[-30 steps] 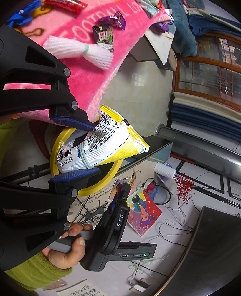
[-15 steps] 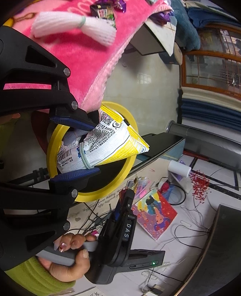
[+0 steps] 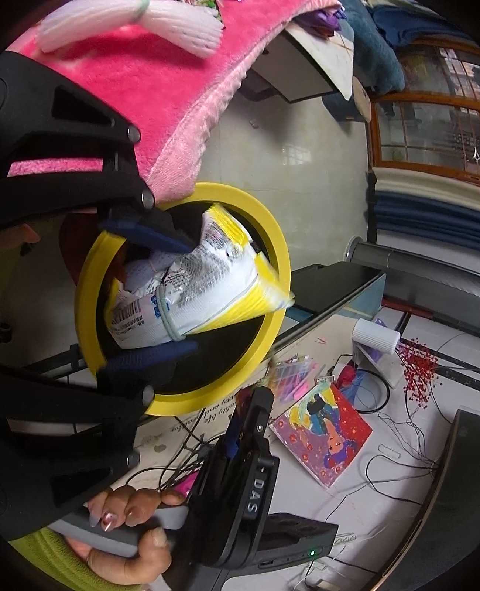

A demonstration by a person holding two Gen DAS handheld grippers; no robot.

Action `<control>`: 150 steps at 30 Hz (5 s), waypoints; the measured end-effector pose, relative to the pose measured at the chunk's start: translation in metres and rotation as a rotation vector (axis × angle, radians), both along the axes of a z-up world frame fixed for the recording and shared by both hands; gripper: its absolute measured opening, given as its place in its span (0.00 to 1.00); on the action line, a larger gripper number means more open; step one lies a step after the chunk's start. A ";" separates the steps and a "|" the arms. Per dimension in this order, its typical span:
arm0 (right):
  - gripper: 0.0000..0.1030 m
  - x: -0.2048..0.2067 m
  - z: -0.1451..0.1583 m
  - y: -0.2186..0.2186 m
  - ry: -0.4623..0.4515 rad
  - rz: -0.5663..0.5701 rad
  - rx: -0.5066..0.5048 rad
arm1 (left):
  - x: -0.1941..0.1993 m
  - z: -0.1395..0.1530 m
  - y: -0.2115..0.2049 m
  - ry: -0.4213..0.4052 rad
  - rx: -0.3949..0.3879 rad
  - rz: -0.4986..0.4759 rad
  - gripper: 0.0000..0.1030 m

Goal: Collect trash
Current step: 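Open both tools to drop the snack bag and wrapper into the bin, then move both tools back over the blanket toward the remaining trash, then grasp the red candy tube with the left tool while the right tool grasps the white foam net bundle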

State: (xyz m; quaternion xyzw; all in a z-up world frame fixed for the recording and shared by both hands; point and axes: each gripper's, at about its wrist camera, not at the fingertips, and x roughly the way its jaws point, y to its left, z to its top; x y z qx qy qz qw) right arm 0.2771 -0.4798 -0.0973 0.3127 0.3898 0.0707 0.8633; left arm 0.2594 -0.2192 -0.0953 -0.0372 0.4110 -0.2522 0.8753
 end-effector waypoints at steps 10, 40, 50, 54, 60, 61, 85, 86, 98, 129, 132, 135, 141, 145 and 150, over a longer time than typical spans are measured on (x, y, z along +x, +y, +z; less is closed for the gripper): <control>0.42 -0.004 0.007 0.006 -0.007 -0.017 -0.063 | -0.006 0.009 0.019 0.003 -0.044 0.054 0.89; 0.69 -0.040 0.073 0.098 -0.194 0.083 -0.282 | -0.069 0.065 0.094 -0.275 0.035 0.271 0.89; 0.72 -0.059 0.094 0.140 -0.279 0.176 -0.314 | -0.088 0.076 0.128 -0.334 0.045 0.346 0.89; 0.73 -0.064 0.097 0.155 -0.294 0.211 -0.326 | -0.091 0.076 0.143 -0.330 0.034 0.381 0.89; 0.74 -0.071 0.097 0.175 -0.309 0.264 -0.342 | -0.099 0.078 0.165 -0.340 0.032 0.431 0.89; 0.74 -0.072 0.097 0.180 -0.311 0.272 -0.347 | -0.100 0.078 0.167 -0.341 0.032 0.440 0.89; 0.77 -0.093 0.083 0.258 -0.325 0.466 -0.409 | -0.114 0.076 0.256 -0.324 0.035 0.643 0.89; 0.77 -0.094 0.082 0.261 -0.324 0.472 -0.411 | -0.114 0.074 0.260 -0.316 0.048 0.648 0.89; 0.77 -0.088 0.064 0.288 -0.277 0.523 -0.427 | -0.113 0.055 0.310 -0.233 0.054 0.714 0.89; 0.56 -0.027 -0.011 0.318 0.006 0.544 -0.302 | -0.066 -0.016 0.294 0.069 0.114 0.507 0.57; 0.48 -0.027 -0.014 0.316 0.013 0.548 -0.295 | -0.066 -0.016 0.296 0.076 0.106 0.520 0.51; 0.40 -0.028 -0.014 0.314 0.010 0.549 -0.293 | -0.066 -0.016 0.297 0.078 0.100 0.526 0.49; 0.31 -0.028 -0.012 0.310 0.014 0.556 -0.286 | -0.067 -0.016 0.298 0.078 0.099 0.525 0.44; 0.28 -0.029 -0.009 0.308 0.012 0.562 -0.286 | -0.069 -0.014 0.299 0.075 0.086 0.528 0.36; 0.26 -0.031 -0.006 0.305 0.012 0.571 -0.280 | -0.073 -0.012 0.299 0.066 0.051 0.514 0.30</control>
